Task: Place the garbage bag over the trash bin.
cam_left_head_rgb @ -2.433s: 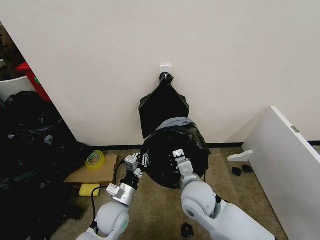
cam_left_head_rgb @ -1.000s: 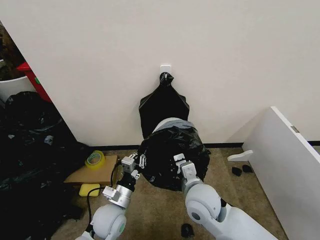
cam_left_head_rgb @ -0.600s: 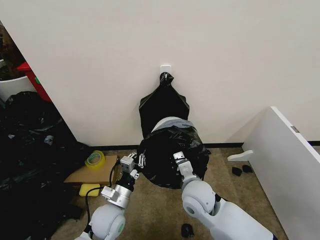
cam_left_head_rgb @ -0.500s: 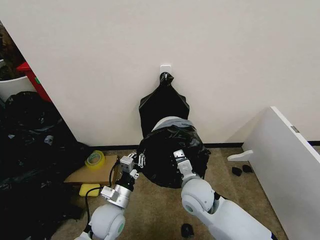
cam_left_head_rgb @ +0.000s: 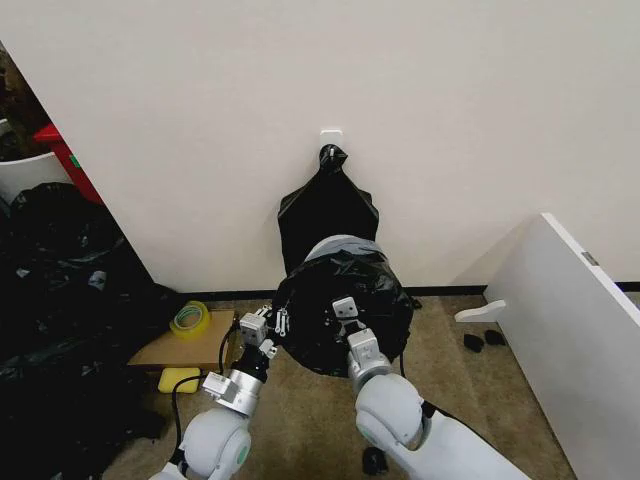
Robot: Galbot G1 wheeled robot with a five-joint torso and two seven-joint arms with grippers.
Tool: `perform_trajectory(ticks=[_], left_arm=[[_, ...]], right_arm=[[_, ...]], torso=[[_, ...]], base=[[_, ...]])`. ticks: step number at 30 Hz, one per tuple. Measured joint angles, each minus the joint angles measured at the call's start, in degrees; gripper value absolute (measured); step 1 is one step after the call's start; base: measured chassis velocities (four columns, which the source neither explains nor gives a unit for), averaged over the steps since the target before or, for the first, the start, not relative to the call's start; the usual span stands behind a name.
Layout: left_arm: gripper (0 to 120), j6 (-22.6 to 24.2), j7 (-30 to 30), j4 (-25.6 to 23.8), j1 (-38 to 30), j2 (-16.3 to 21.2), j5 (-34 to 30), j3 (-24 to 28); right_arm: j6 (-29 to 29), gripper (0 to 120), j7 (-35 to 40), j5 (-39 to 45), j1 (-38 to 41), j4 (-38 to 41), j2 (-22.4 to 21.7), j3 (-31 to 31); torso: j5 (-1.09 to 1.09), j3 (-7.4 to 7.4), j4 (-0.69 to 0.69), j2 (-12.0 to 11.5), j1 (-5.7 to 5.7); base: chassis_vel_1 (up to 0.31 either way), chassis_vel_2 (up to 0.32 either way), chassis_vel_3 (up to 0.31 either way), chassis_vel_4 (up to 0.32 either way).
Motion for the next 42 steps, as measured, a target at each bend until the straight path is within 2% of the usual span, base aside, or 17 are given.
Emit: perform_trajectory(ticks=[3, 12, 19, 25, 27, 28, 30, 31, 33, 34, 39, 40, 42], left_arm=[[0, 0.0, 0.0, -0.3, 0.3, -0.1, 0.2, 0.3], [0, -0.1, 0.1, -0.9, 1.0, 0.0, 0.7, 0.1], [0, -0.4, 0.1, -1.2, 1.3, 0.1, 1.0, -0.1], [0, -0.4, 0.1, -1.3, 1.4, 0.1, 1.0, -0.2], [0, -0.4, 0.1, -1.2, 1.4, 0.0, 0.6, -0.4], [0, -0.4, 0.1, -1.2, 1.4, 0.0, 0.6, -0.4], [0, -0.1, -0.1, -1.2, 1.3, -0.2, -0.2, -0.6], [0, 0.3, -0.2, -1.4, 1.3, -0.2, -0.8, -0.8], [0, 1.1, -0.6, -1.7, 1.4, -0.1, -1.6, -1.2], [0, 1.1, -0.6, -1.7, 1.4, -0.1, -1.6, -1.2], [0, 4.0, -1.8, -3.1, 1.5, 0.2, -3.9, -2.2], [0, 4.0, -1.8, -3.1, 1.5, 0.2, -3.9, -2.2], [0, 6.1, -2.6, -4.0, 1.5, 0.3, -5.6, -2.3]], right_arm=[[0.5, 0, 0.6, -4.2, 0.5, -3.3, 1.9, 0.8], [-1.9, 0, 4.1, -4.8, 1.6, -7.1, 4.7, 2.9], [-5.2, 0, 5.7, 1.9, 1.5, -5.8, 4.9, 3.8], [-4.8, 0, 4.8, 3.2, 0.2, -2.7, 4.0, 3.7], [-1.0, 0, 2.4, 1.6, -1.0, -1.4, 3.0, 3.4], [-1.0, 0, 2.4, 1.6, -1.0, -1.4, 3.0, 3.4], [5.1, 0, -1.1, -2.3, -2.7, -0.6, 1.7, 3.2], [10.0, 0, -3.8, -5.5, -4.1, -0.3, 0.8, 3.3], [17.6, 7, -8.9, -10.7, -6.4, 0.5, -0.4, 4.0], [17.6, 7, -8.9, -10.7, -6.4, 0.5, -0.4, 4.0], [34.7, 28, -23.1, -20.1, -12.1, 1.2, -1.4, 8.9], [34.7, 28, -23.1, -20.1, -12.1, 1.2, -1.4, 8.9], [40.7, 36, -28.2, -21.4, -14.2, 2.1, -1.2, 11.6]], torso=[[0.0, 0.0, 0.0, 0.0, 0.0], [0.0, 0.0, 0.0, 0.0, 0.0], [0.0, 0.0, 0.0, 0.0, 0.0], [0.01, 0.0, 0.0, 0.0, 0.0], [0.01, 0.0, 0.01, 0.0, 0.0], [0.01, 0.0, 0.01, 0.0, 0.0], [0.0, 0.0, 0.0, 0.0, 0.0], [0.01, 0.0, 0.0, 0.0, 0.0], [0.0, 0.0, -0.01, 0.0, 0.0], [0.0, 0.0, -0.01, 0.0, 0.0], [0.01, 0.0, -0.01, 0.0, 0.0], [0.01, 0.0, -0.01, 0.0, 0.0], [0.01, 0.0, 0.0, 0.0, 0.0]], base=[[0.0, 0.0, 0.0, 0.0], [0.0, 0.0, 0.0, 0.0], [0.0, 0.0, 0.0, 0.0], [0.0, 0.0, 0.0, 0.0], [0.0, 0.0, 0.0, 0.0], [0.0, 0.0, 0.0, 0.0], [0.0, 0.0, 0.0, 0.0], [0.0, 0.0, 0.0, 0.0], [0.0, 0.0, 0.0, 0.0], [0.0, 0.0, 0.0, 0.0], [0.0, 0.0, 0.0, 0.0], [0.0, 0.0, 0.0, 0.0], [0.0, 0.0, 0.0, 0.0]])
